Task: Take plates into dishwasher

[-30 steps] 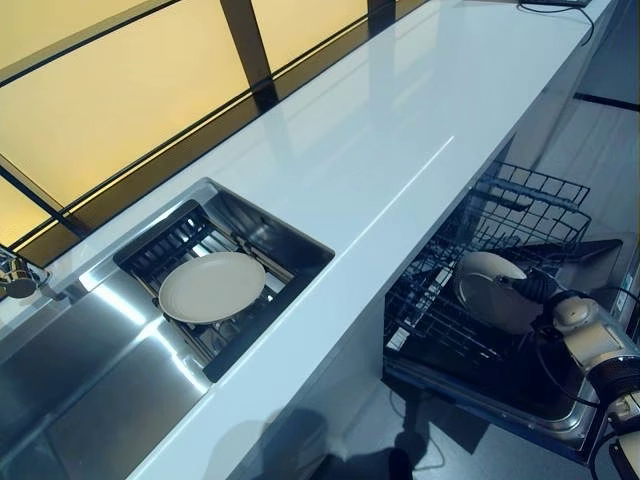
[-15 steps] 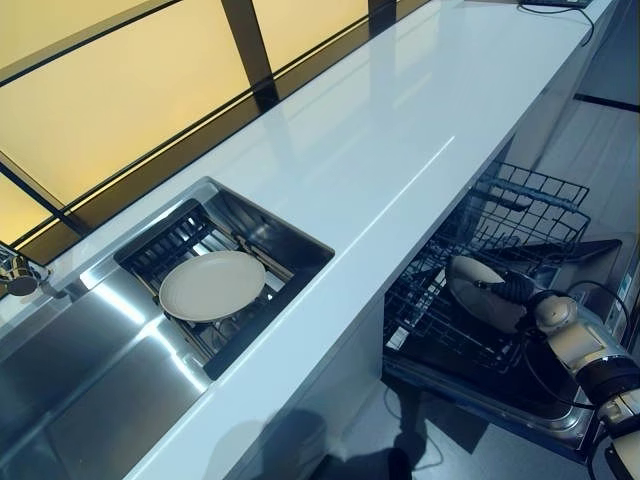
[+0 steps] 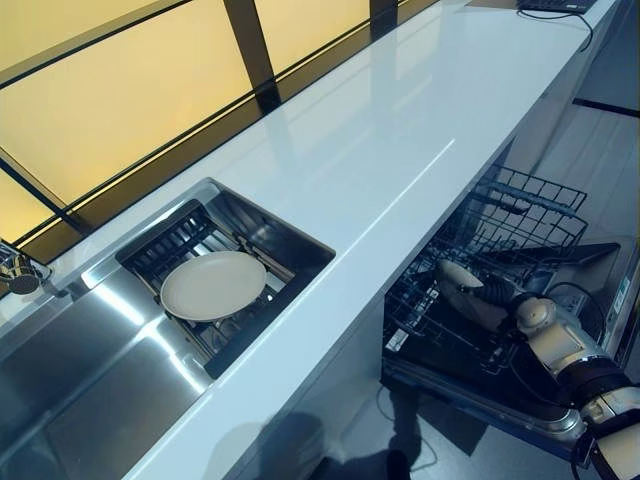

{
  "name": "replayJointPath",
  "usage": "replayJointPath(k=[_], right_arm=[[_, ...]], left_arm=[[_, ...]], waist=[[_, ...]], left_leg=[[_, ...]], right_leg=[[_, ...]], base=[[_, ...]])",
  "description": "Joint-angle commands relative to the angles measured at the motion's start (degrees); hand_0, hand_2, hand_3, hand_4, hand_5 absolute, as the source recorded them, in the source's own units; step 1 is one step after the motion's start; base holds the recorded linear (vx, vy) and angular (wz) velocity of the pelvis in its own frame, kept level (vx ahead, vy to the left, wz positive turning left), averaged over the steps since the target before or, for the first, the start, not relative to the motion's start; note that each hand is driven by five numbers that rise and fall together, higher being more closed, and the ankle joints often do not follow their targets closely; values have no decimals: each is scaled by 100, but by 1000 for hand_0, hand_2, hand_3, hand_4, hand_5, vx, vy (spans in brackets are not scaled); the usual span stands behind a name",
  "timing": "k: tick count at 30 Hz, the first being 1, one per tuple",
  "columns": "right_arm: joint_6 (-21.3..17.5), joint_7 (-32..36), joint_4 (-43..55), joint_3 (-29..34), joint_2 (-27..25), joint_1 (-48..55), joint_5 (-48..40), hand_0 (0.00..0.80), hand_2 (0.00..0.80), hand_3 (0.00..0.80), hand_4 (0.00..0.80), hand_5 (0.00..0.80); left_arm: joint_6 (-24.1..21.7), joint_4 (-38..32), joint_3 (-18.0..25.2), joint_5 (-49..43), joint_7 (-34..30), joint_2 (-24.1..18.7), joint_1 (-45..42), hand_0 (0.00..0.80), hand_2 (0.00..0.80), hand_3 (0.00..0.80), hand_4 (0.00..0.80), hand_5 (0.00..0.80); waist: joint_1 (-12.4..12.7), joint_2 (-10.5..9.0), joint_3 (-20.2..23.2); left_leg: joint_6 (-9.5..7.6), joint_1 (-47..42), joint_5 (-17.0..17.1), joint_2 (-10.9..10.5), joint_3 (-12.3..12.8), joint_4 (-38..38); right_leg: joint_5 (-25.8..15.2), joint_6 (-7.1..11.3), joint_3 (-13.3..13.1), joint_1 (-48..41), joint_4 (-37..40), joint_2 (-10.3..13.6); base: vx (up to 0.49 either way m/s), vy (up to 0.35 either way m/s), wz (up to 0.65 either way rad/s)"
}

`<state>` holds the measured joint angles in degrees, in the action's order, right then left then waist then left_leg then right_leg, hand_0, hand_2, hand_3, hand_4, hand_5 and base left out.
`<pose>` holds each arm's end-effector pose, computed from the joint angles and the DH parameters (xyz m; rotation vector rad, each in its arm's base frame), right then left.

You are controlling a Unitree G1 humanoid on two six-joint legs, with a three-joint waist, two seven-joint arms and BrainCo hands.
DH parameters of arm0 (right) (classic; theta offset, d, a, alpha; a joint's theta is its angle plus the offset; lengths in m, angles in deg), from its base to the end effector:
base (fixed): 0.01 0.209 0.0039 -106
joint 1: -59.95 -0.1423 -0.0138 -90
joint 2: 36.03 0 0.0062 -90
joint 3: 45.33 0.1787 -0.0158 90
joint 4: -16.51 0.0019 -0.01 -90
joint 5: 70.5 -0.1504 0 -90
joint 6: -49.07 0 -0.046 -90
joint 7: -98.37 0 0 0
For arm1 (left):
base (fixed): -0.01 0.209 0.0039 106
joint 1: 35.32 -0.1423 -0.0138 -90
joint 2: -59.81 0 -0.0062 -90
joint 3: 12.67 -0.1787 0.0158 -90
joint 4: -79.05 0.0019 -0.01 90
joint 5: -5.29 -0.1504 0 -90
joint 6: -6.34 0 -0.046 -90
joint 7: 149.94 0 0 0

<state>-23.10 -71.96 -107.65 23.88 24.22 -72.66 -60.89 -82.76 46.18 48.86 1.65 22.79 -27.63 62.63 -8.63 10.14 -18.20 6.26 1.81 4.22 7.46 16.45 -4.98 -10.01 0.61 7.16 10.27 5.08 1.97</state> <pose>0.3234 -0.2766 0.1637 -1.0279 0.3158 -0.0527 0.1535 0.1721 -0.0990 0.5016 0.9362 -0.4789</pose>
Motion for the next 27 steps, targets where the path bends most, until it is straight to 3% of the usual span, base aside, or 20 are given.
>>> replayJointPath(k=[1, 27], right_arm=[[106, 256, -155, -575, 737, 229, -193, 800, 800, 800, 800, 800], [152, 479, -233, -969, 1170, 275, 78, 800, 800, 800, 800, 800]], left_arm=[[-17, 301, 127, -26, 101, -425, 956, 0, 0, 0, 0, 0], [-22, 396, 87, -61, 95, -335, 1101, 0, 0, 0, 0, 0]], waist=[[-42, -345, 36], [-14, -310, -25]], left_leg=[[141, 166, 111, 66, -238, -2], [143, 208, 150, 55, -291, -2]], right_leg=[[561, 435, -132, -358, -57, 144], [546, 441, -105, -360, -45, 185]], base=[[0, 0, 0], [0, 0, 1]])
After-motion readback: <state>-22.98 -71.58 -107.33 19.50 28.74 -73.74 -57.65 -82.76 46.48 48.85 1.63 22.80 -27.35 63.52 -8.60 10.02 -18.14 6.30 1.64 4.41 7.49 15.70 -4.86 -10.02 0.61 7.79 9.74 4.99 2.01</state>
